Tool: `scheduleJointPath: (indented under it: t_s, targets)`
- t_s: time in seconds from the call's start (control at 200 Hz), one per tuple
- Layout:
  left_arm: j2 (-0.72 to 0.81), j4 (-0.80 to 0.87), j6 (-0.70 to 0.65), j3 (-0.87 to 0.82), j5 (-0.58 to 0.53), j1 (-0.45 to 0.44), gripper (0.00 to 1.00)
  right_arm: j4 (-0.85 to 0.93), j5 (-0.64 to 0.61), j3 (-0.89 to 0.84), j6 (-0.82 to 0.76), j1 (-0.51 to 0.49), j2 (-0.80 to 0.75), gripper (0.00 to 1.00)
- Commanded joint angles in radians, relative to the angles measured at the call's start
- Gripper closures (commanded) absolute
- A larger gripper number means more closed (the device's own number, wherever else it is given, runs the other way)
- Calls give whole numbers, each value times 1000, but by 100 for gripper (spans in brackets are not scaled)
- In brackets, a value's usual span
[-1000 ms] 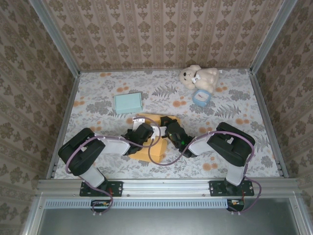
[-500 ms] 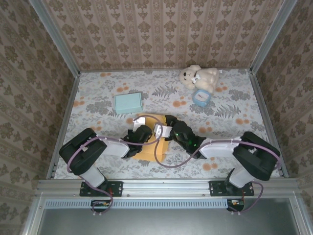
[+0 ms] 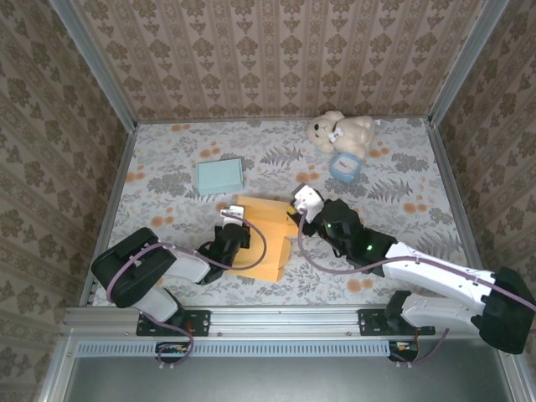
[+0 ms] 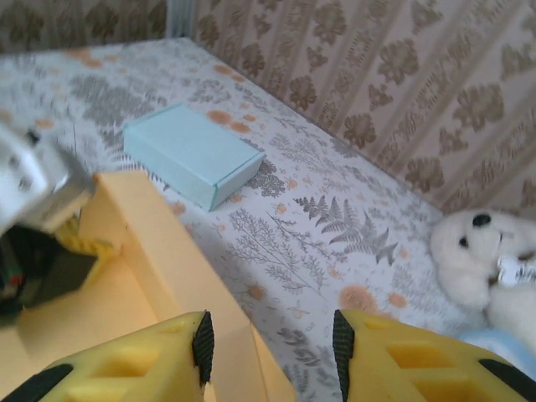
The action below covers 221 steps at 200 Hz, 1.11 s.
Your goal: Fold the paper box
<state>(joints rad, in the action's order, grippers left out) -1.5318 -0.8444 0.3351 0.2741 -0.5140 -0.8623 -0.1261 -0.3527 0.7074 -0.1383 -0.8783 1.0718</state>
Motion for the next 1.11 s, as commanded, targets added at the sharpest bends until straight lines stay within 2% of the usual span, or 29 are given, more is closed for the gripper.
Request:
scheduleJointPath:
  t_s: [0.0, 0.18, 0.485, 0.765, 0.925, 1.1]
  targets:
    - [-3, -147, -62, -65, 134, 2, 100, 200, -56, 64, 347, -3, -10, 56]
    - [-13, -291, -103, -105, 247, 2, 100, 295, -4, 97, 533, -3, -3, 58]
    - [-108, -384, -84, -76, 267, 3, 100, 258, 46, 17, 681, -4, -108, 58]
    - [-155, -360, -45, -40, 97, -8, 100, 183, 128, 9, 724, -5, -34, 57]
    - [-155, -323, -38, -26, 0, -30, 100, 141, 102, 21, 726, -5, 41, 55]
    - [-157, -313, -39, -21, -45, -52, 100, 107, 73, 33, 741, -4, 104, 51]
